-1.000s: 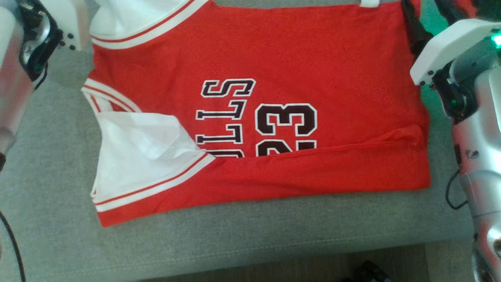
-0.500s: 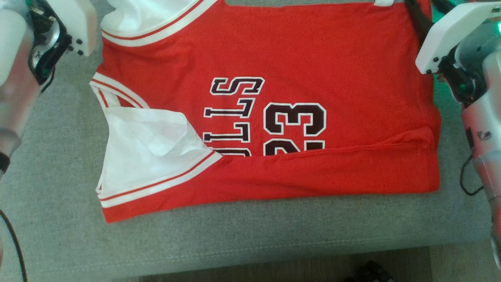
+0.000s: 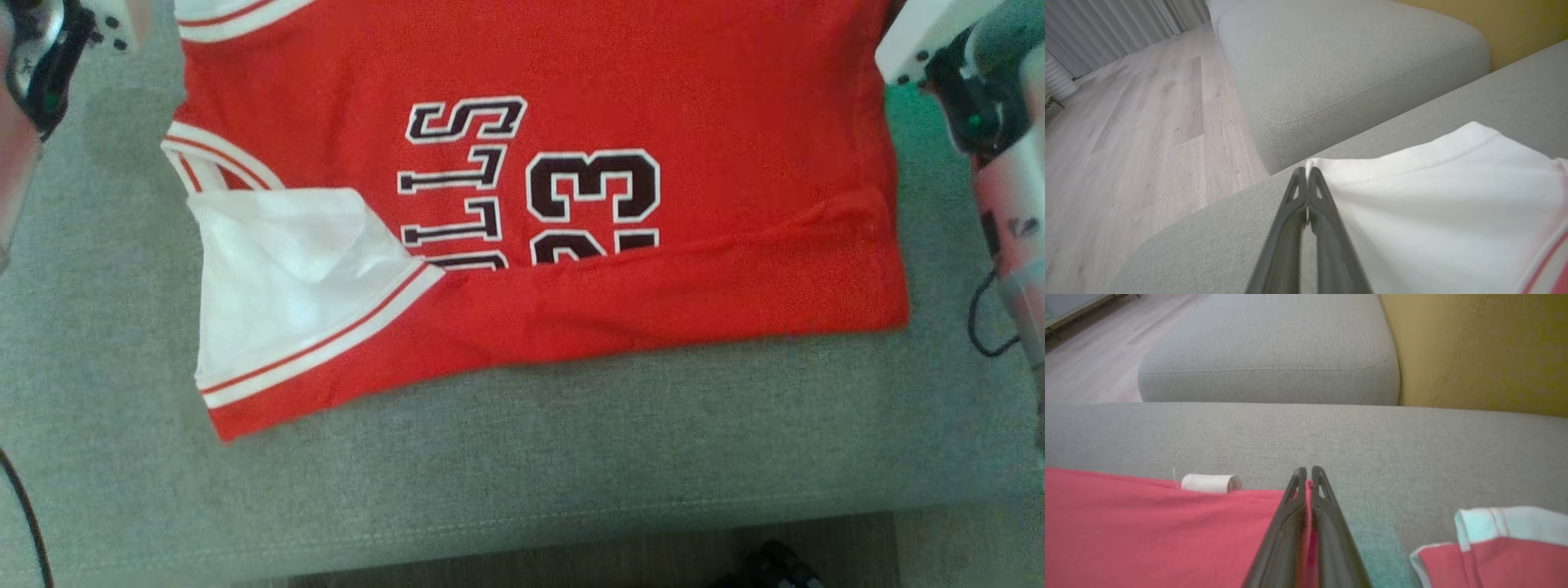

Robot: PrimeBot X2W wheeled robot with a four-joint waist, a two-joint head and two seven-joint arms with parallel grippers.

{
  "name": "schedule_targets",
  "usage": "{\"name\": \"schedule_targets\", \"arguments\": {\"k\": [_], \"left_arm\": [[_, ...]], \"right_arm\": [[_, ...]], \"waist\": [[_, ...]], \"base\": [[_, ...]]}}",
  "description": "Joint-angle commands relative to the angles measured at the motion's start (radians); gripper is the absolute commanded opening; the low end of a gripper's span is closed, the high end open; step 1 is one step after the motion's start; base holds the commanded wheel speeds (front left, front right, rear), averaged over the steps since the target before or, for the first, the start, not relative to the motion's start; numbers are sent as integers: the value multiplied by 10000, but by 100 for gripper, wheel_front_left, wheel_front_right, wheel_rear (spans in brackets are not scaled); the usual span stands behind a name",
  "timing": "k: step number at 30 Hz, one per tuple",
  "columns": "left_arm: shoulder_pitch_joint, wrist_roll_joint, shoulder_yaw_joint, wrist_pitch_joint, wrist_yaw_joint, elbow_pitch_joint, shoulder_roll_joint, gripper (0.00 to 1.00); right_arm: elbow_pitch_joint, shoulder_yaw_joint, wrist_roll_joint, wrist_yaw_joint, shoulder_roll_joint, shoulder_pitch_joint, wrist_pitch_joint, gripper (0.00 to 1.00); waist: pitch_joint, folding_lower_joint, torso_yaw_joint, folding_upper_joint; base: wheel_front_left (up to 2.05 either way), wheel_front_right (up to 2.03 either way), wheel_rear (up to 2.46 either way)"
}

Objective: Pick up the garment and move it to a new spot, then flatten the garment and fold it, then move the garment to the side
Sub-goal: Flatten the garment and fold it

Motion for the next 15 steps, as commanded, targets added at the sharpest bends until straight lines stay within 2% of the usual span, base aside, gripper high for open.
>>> {"name": "schedule_targets", "arguments": {"k": [1,8,15], "left_arm": [[-725,-34,411,-166,128,6,376,0],[-1257,46,790,-799,615,372,155,0],[-863,342,940,-898,467,90,7,0]], "right_arm": [[-166,54,27,35,-126,-289,-224,0],[437,67,-213,35,95,-1119,-1643,0],[889,361,-137,35,118,-1154,-2655,0]], "waist": [[35,0,15,0],[202,0,47,0],[94,0,167,0]], "base": [[0,0,0],[0,0,0],[0,0,0]]}}
